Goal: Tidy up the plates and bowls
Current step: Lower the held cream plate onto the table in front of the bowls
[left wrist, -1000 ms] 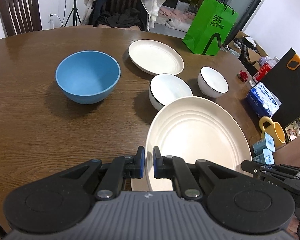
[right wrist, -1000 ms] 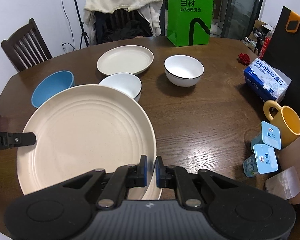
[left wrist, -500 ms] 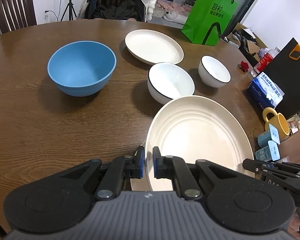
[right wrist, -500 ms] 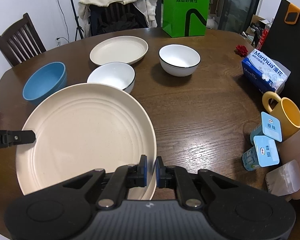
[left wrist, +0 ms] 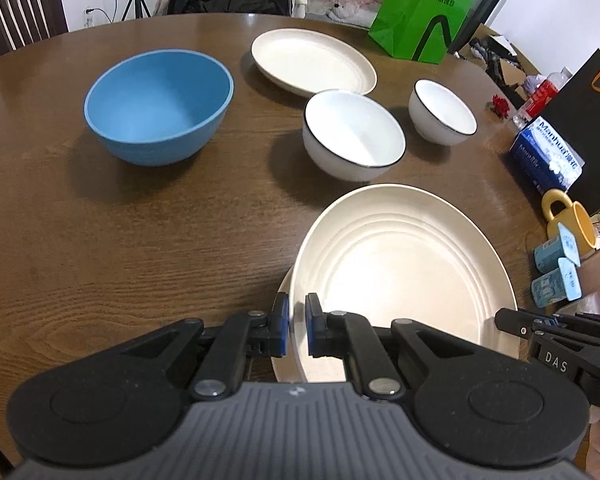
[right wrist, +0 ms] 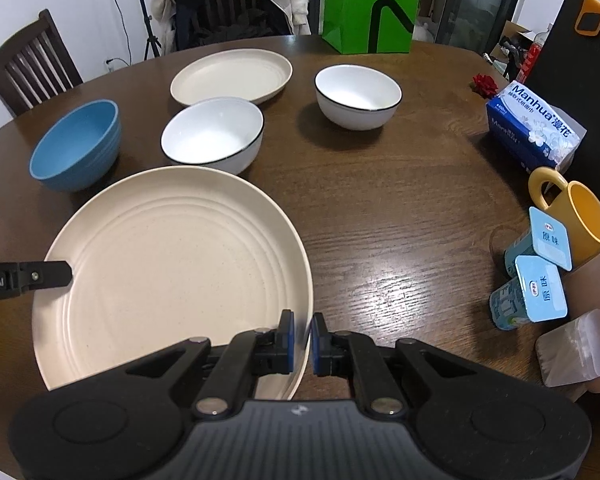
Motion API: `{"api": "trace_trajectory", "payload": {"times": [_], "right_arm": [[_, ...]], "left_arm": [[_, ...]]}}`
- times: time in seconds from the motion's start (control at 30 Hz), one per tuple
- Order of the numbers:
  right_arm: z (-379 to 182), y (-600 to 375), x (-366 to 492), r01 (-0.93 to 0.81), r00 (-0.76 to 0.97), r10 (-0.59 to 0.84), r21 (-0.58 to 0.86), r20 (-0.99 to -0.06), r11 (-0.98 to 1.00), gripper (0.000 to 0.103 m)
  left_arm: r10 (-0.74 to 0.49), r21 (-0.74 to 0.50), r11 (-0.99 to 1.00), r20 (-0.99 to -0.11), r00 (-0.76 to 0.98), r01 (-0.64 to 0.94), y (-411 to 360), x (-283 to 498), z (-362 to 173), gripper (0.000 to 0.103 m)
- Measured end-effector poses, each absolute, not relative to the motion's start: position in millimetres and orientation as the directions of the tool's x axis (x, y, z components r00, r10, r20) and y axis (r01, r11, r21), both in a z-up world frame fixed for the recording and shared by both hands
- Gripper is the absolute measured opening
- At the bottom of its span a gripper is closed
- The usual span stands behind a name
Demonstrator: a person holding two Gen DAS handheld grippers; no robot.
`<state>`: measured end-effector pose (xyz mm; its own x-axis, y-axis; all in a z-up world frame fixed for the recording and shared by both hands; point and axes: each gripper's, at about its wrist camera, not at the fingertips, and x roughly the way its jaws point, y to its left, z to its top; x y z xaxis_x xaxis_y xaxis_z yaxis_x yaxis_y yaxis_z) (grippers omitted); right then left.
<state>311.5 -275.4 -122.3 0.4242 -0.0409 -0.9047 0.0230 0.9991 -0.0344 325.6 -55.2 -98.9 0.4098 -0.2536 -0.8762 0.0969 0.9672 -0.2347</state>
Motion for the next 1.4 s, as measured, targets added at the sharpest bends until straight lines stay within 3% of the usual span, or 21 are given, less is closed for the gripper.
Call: {"api": "trace_trajectory", "payload": {"times": [1.4], "right_arm": [[-170.5,-256.4,312.9,-0.059,0.390,-0.134,-0.170,-0.911,0.984,0.009]], "left_arm": [[-0.129,-0.079,0.987,-0.913,0.386,0.142,-80.3,321.2,-146.4,0.010]]}}
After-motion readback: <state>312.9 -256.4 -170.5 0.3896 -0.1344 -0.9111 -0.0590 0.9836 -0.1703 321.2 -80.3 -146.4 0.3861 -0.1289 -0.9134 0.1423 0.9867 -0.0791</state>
